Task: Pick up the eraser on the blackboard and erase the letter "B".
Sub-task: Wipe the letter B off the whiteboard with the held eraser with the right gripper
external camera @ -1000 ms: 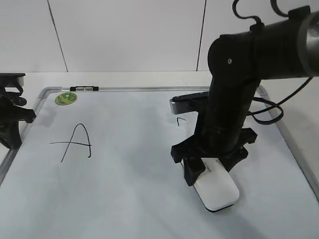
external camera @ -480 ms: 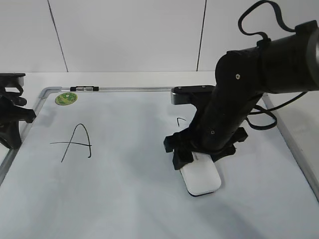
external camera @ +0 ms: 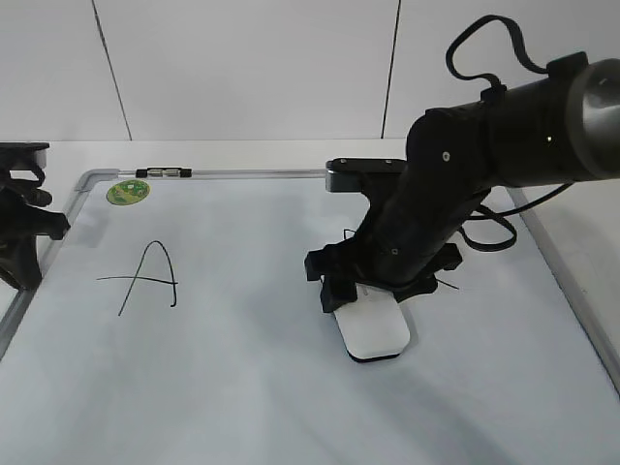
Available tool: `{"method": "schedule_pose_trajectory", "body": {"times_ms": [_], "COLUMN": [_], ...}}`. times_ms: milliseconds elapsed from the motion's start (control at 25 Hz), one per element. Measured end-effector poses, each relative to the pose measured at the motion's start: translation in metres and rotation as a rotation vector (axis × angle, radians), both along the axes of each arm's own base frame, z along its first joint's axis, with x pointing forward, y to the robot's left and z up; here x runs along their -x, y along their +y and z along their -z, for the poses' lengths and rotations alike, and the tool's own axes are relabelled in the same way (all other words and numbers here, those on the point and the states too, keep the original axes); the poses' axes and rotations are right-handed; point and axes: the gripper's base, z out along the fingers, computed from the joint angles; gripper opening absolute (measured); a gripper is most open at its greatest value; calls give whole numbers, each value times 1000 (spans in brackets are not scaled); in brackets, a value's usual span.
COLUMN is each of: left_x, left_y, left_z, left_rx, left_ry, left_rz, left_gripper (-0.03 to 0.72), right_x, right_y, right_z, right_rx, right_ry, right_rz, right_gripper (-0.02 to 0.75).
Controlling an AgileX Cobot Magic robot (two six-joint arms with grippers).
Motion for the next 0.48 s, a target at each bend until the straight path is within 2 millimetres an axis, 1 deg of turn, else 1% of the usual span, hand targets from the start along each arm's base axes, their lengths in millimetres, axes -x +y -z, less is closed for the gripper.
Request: {"method": "schedule_pose_trajectory", "body": {"times_ms": [320, 480], "left_x": [0, 0], "left_y": [0, 0], "left_z": [0, 0], "left_rx": [0, 0], "left_ry": [1, 1], "left_rz": [0, 0], "left_gripper": [20, 20], "right_x": [-16, -25], "right_y": [-9, -10], "right_z": [2, -3], "right_rx": [-55, -47], "right_ry": [-46, -85], "right_rz": [101, 92], "right_gripper": [519, 519]}}
